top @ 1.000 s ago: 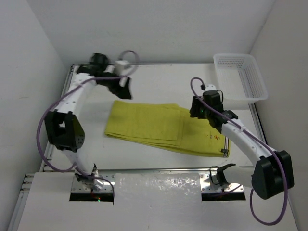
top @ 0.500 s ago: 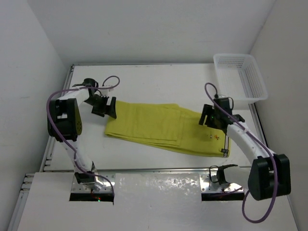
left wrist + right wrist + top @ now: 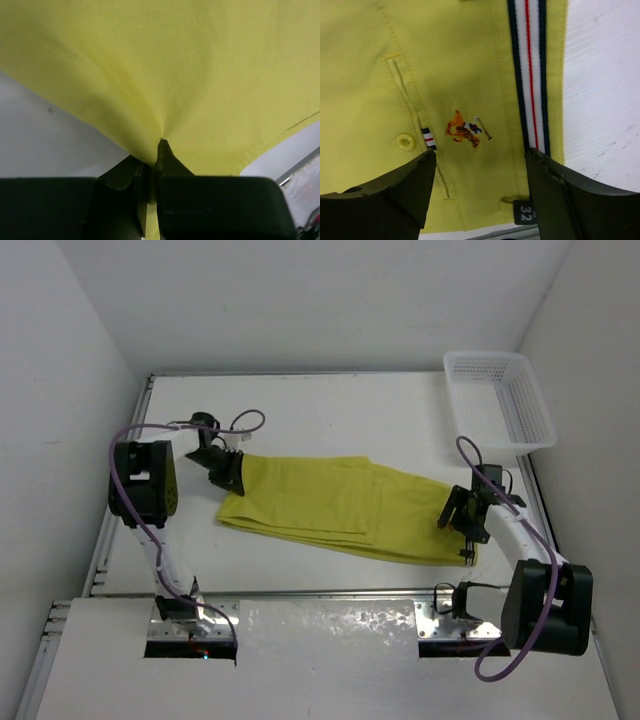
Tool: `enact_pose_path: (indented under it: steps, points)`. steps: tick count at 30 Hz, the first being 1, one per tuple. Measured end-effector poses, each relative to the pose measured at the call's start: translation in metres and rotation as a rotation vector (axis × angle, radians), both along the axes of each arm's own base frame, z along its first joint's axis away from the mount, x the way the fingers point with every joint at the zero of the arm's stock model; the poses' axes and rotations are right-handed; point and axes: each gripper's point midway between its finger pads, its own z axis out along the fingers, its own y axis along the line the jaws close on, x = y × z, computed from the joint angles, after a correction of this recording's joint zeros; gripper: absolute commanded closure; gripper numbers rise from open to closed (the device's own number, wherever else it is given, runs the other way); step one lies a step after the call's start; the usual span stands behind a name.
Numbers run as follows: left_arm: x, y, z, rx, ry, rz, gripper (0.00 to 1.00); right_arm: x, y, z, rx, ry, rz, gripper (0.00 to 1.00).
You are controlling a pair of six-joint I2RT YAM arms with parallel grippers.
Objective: Fold and stack the trousers
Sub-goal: Fold the trousers
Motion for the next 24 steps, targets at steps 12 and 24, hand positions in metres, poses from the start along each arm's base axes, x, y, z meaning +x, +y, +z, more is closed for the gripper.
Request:
enact_pose_path:
  steps: [12,24]
  points:
    - [0.022,0.102,0.067,0.065,-0.055,0.148,1.0,0.011,0.025,-0.005,0.017,0.011,0.144,0.34]
    - [0.029,-0.014,0.234,0.022,-0.469,-0.257,1.0,0.074,0.177,-0.016,0.223,-0.03,0.467,0.49]
